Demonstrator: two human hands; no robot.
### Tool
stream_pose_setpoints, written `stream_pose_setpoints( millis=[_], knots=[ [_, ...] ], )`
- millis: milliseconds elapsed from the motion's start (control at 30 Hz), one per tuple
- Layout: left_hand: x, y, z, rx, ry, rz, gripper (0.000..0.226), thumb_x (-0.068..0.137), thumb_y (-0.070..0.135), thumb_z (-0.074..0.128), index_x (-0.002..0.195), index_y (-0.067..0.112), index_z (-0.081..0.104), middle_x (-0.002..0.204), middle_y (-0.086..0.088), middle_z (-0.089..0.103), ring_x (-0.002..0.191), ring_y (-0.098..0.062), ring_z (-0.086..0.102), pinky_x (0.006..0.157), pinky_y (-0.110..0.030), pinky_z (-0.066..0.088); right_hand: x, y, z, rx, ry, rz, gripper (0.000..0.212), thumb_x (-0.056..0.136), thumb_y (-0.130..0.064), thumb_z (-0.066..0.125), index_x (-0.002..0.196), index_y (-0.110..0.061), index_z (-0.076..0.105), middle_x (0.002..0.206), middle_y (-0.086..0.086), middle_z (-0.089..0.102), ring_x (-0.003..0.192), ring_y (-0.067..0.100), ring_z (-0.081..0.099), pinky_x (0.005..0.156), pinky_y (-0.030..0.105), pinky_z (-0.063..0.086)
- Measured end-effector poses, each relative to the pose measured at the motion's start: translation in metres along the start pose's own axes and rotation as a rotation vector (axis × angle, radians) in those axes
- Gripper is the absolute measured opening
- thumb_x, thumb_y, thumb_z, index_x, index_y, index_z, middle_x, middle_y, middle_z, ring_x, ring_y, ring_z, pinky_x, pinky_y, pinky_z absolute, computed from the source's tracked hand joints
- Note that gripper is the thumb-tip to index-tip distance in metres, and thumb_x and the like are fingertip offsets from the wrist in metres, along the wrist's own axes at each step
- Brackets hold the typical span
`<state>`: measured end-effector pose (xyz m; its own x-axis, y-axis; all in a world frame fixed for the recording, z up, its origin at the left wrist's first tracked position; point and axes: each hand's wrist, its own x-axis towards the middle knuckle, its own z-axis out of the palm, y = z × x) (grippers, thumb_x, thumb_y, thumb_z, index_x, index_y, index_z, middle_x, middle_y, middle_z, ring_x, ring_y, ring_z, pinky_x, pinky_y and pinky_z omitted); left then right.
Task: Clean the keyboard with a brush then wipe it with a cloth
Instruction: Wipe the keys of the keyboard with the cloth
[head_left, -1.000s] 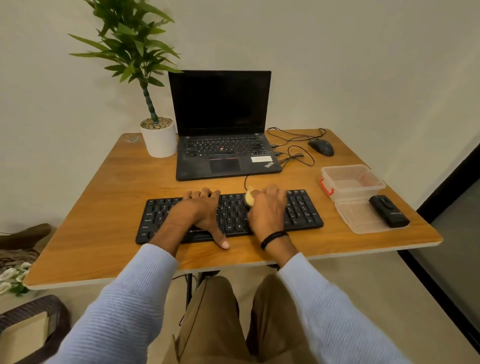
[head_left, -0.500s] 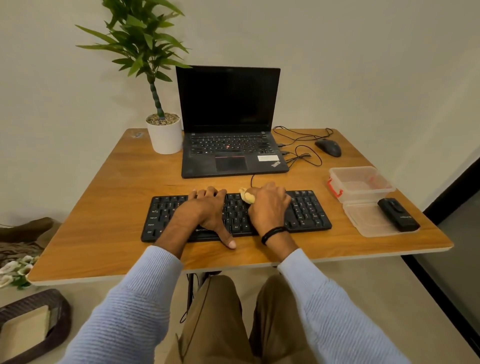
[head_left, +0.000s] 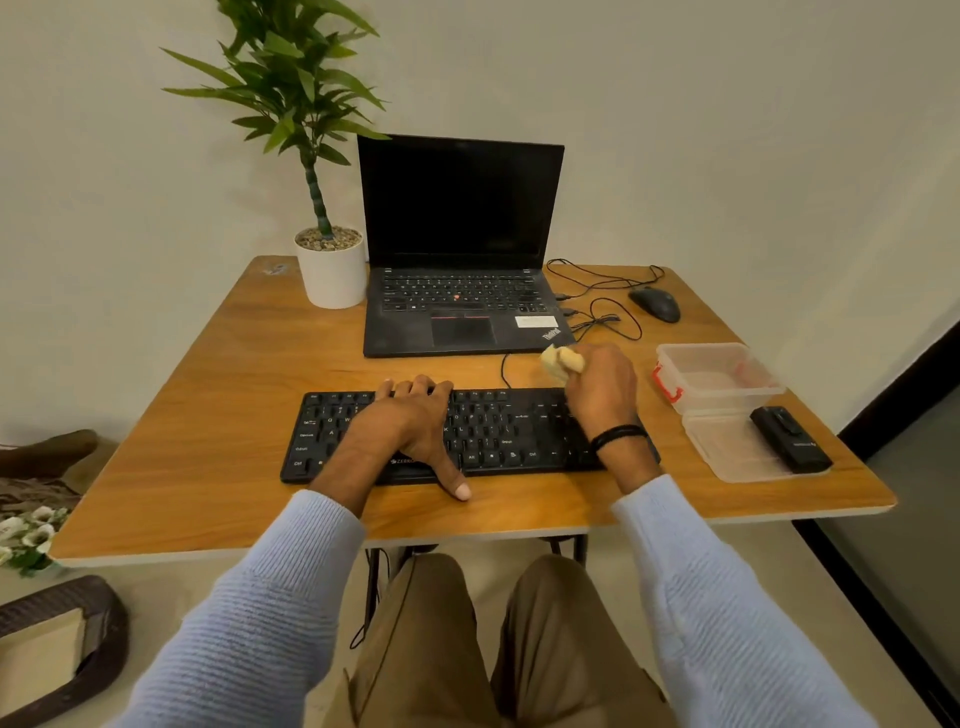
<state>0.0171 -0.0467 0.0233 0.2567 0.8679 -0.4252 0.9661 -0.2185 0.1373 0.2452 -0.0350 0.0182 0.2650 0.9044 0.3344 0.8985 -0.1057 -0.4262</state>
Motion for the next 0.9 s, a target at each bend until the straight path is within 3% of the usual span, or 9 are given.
stream_pose_setpoints(
  millis=[100, 367, 500, 567, 633, 700, 767, 833, 900],
  knots=[
    [0.002, 0.005, -0.002, 0.054, 0.012, 0.023, 0.159, 0.046, 0.072, 0.089, 0.163, 0.024, -0.008, 0.17, -0.009, 0.003, 0.156, -0.034, 0.0, 0.124, -0.056, -0.011, 0.003, 0.004, -0.004, -0.039, 0.064, 0.025, 0.024, 0.09, -0.011, 0.065, 0.113, -0.016, 0.07, 0.105, 0.009, 0.068, 0.099, 0.027, 0.062, 0.08, 0.035, 0.051],
    [0.003, 0.012, -0.005, 0.077, -0.008, 0.034, 0.156, 0.048, 0.067, 0.091, 0.163, 0.024, -0.006, 0.17, -0.006, 0.006, 0.156, -0.032, 0.006, 0.122, -0.055, -0.012, -0.034, -0.027, 0.032, -0.059, -0.253, -0.281, 0.031, 0.087, 0.003, 0.057, 0.113, -0.011, 0.069, 0.106, 0.012, 0.069, 0.103, 0.031, 0.062, 0.093, 0.038, 0.05],
    [0.002, 0.011, -0.006, 0.093, -0.015, 0.028, 0.153, 0.049, 0.068, 0.09, 0.163, 0.024, -0.003, 0.17, -0.006, 0.006, 0.156, -0.033, 0.006, 0.123, -0.055, -0.01, -0.01, 0.006, 0.014, -0.196, -0.25, -0.126, 0.025, 0.091, -0.002, 0.055, 0.108, -0.012, 0.07, 0.1, 0.011, 0.071, 0.1, 0.03, 0.063, 0.115, 0.044, 0.028],
    [0.002, 0.013, -0.007, 0.095, -0.015, 0.026, 0.152, 0.049, 0.067, 0.09, 0.163, 0.024, 0.0, 0.169, -0.008, 0.009, 0.156, -0.033, 0.008, 0.124, -0.055, -0.009, -0.006, 0.015, 0.006, -0.231, -0.227, -0.039, 0.022, 0.093, -0.006, 0.055, 0.109, -0.012, 0.07, 0.101, 0.012, 0.071, 0.101, 0.029, 0.063, 0.112, 0.043, 0.033],
    [0.003, 0.015, -0.009, 0.101, -0.019, 0.018, 0.151, 0.047, 0.067, 0.091, 0.163, 0.023, 0.003, 0.168, -0.008, 0.011, 0.155, -0.033, 0.01, 0.125, -0.055, -0.007, -0.02, -0.002, 0.009, -0.15, -0.242, -0.098, 0.022, 0.092, -0.005, 0.057, 0.109, -0.011, 0.07, 0.102, 0.013, 0.07, 0.1, 0.03, 0.063, 0.098, 0.039, 0.047],
    [0.004, 0.017, -0.011, 0.117, -0.026, 0.01, 0.151, 0.047, 0.067, 0.091, 0.162, 0.023, 0.004, 0.168, -0.008, 0.013, 0.155, -0.033, 0.012, 0.125, -0.055, -0.005, -0.037, -0.02, 0.02, -0.074, -0.303, -0.203, 0.026, 0.089, -0.002, 0.06, 0.11, -0.013, 0.07, 0.102, 0.012, 0.069, 0.103, 0.03, 0.061, 0.094, 0.039, 0.051],
    [0.004, 0.017, -0.011, 0.12, -0.025, 0.009, 0.152, 0.046, 0.068, 0.091, 0.162, 0.024, 0.004, 0.168, -0.008, 0.013, 0.155, -0.033, 0.013, 0.125, -0.055, -0.004, -0.039, -0.022, 0.022, -0.056, -0.298, -0.218, 0.027, 0.089, -0.001, 0.06, 0.109, -0.014, 0.071, 0.1, 0.011, 0.069, 0.101, 0.029, 0.061, 0.1, 0.039, 0.047],
    [0.003, 0.015, -0.009, 0.101, -0.013, 0.018, 0.152, 0.045, 0.068, 0.091, 0.162, 0.025, 0.004, 0.167, -0.008, 0.014, 0.155, -0.033, 0.013, 0.125, -0.055, -0.004, -0.026, -0.013, 0.016, -0.101, -0.249, -0.114, 0.02, 0.092, -0.005, 0.058, 0.105, -0.013, 0.071, 0.096, 0.009, 0.07, 0.096, 0.027, 0.063, 0.106, 0.04, 0.041],
    [0.002, 0.013, -0.008, 0.08, -0.009, 0.018, 0.151, 0.045, 0.068, 0.091, 0.162, 0.025, 0.006, 0.167, -0.008, 0.015, 0.155, -0.034, 0.013, 0.124, -0.055, -0.003, -0.023, -0.01, 0.01, -0.183, -0.186, -0.064, 0.017, 0.095, -0.008, 0.055, 0.106, -0.01, 0.068, 0.095, 0.01, 0.07, 0.095, 0.027, 0.063, 0.116, 0.042, 0.028]
  ],
)
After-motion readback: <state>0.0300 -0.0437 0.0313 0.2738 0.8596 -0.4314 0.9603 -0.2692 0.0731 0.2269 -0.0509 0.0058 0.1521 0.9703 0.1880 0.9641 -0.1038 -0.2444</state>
